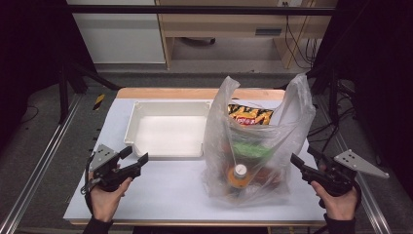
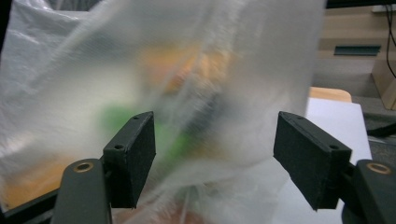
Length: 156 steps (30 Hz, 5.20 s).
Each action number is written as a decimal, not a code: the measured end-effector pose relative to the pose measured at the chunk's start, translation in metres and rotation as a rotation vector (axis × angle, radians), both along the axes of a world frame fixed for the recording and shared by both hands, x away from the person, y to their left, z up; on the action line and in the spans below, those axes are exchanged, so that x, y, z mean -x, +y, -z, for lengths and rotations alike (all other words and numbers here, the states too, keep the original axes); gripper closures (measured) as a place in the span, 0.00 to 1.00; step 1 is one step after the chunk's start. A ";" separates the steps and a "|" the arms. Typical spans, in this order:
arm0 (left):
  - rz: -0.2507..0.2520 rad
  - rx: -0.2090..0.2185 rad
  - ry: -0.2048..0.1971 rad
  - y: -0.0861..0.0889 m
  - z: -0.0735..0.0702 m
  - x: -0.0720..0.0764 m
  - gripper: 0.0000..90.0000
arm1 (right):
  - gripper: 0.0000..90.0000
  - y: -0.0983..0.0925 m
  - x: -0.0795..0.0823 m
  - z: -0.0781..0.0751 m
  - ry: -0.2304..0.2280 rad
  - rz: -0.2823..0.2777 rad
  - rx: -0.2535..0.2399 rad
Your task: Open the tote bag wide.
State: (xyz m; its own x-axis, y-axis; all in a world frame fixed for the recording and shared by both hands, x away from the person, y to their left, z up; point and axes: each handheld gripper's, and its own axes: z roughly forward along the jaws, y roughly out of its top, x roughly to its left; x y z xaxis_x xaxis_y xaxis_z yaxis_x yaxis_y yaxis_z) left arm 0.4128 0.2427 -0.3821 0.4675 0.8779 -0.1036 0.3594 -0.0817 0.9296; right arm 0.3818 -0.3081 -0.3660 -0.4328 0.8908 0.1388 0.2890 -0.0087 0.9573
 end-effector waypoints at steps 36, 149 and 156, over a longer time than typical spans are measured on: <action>0.333 -0.079 0.059 -0.184 -0.018 -0.042 0.65 | 1.00 0.033 -0.013 -0.006 0.029 -0.159 0.090; 0.448 -0.127 0.171 -0.176 0.079 0.020 0.98 | 1.00 0.041 0.014 0.041 0.107 -0.107 0.148; 0.444 -0.119 0.175 -0.177 0.080 0.020 0.96 | 1.00 0.037 0.012 0.081 0.259 -0.059 0.183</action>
State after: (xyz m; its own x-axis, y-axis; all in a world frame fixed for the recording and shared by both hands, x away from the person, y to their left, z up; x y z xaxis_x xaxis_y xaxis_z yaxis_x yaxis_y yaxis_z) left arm 0.3929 0.0658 -0.4625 0.7839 0.6082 -0.1248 0.4154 -0.3644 0.8335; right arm 0.3695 -0.2715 -0.4467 -0.4554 0.8856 0.0910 0.5183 0.1806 0.8359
